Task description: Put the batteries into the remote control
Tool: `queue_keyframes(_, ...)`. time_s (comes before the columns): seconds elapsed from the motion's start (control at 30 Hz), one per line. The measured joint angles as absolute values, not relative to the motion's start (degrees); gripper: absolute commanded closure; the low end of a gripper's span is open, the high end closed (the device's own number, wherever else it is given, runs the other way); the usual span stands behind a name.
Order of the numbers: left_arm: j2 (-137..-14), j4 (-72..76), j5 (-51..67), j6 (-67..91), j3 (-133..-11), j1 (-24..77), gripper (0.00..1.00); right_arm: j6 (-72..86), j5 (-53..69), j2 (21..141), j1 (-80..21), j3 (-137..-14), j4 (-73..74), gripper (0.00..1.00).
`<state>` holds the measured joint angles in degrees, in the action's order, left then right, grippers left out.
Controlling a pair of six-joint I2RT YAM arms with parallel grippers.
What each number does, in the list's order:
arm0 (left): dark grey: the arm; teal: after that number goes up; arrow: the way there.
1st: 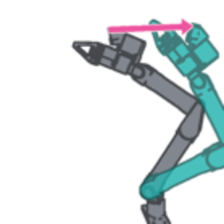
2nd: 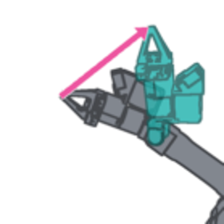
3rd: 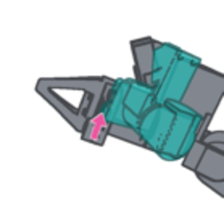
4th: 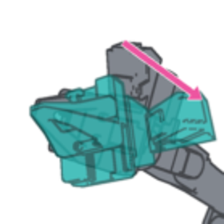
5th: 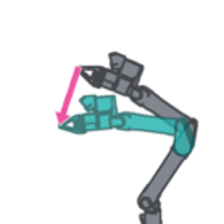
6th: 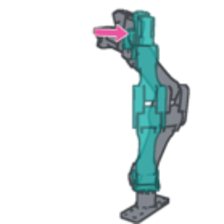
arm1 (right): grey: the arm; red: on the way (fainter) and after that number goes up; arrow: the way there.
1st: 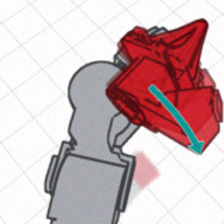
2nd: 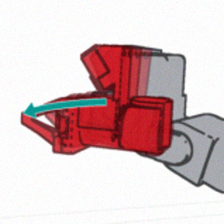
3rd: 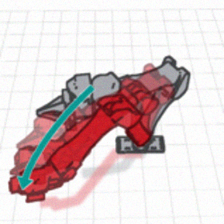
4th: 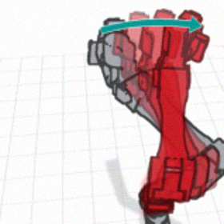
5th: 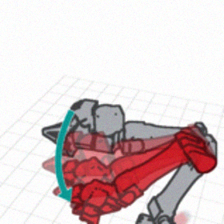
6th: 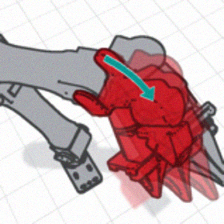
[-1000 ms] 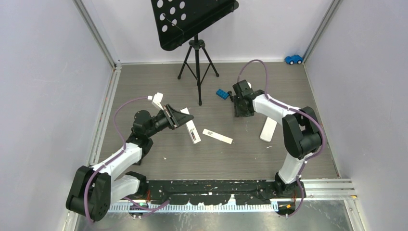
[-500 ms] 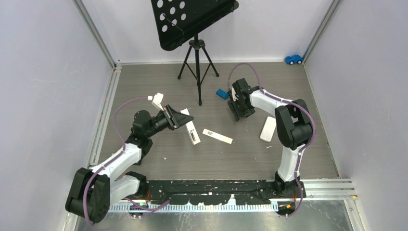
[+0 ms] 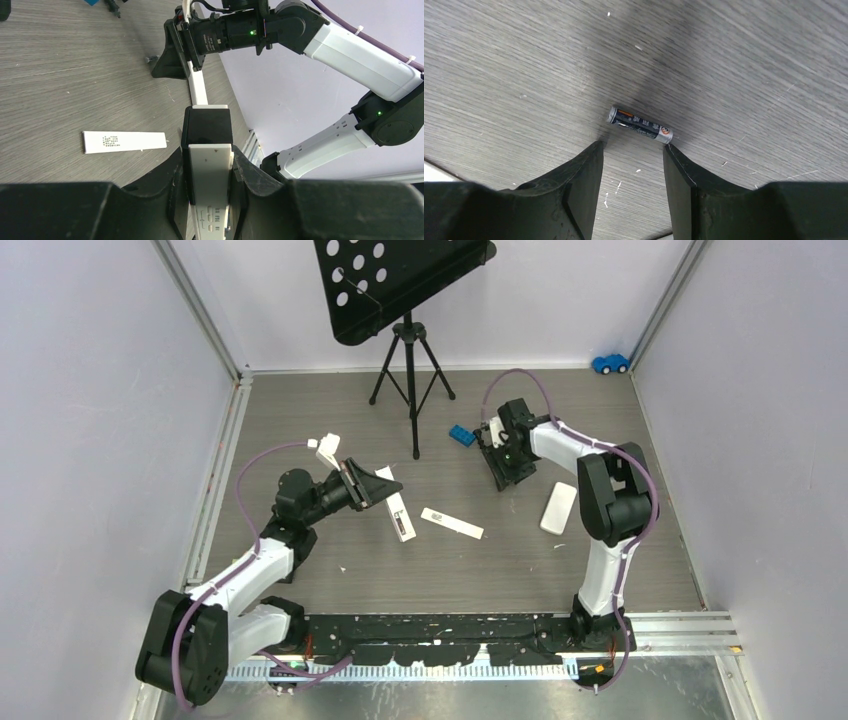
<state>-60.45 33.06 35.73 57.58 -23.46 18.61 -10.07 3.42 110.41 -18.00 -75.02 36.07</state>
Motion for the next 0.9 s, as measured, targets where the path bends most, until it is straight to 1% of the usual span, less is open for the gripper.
queue_keyframes(0.2, -60.4, 33.1, 35.9, 57.5, -23.5, 18.6, 1.00, -10.2, -0.1, 111.7, -18.0, -77.0, 36.2, 0.41)
queue_keyframes(0.27, -60.4, 33.1, 35.9, 57.5, -23.5, 18.6, 1.00, -10.4, -1.8, 112.4, -18.1, -78.2, 36.2, 0.38)
queue_keyframes(0.4, -60.4, 33.1, 36.1, 57.5, -23.5, 18.6, 1.00, -10.8, -2.8, 114.4, -17.9, -81.1, 37.0, 0.38)
queue_keyframes(0.53, -60.4, 33.1, 36.1, 57.5, -23.5, 18.6, 1.00, -11.8, 0.2, 116.2, -17.2, -83.7, 38.3, 0.44)
queue_keyframes(0.73, -60.5, 33.0, 36.1, 57.5, -23.5, 18.6, 1.00, -13.3, 4.0, 116.6, -16.5, -83.9, 38.5, 0.48)
queue_keyframes(0.83, -60.5, 33.0, 36.1, 57.5, -23.5, 18.6, 1.00, -13.6, 4.4, 116.7, -16.5, -84.0, 38.5, 0.60)
queue_keyframes(0.87, -60.5, 33.0, 36.1, 57.5, -23.5, 18.6, 1.00, -13.6, 4.7, 116.7, -16.5, -84.0, 38.4, 0.63)
queue_keyframes(0.9, -60.5, 33.0, 36.1, 57.5, -23.5, 18.6, 1.00, -13.5, 5.0, 116.7, -16.5, -84.0, 38.4, 0.63)
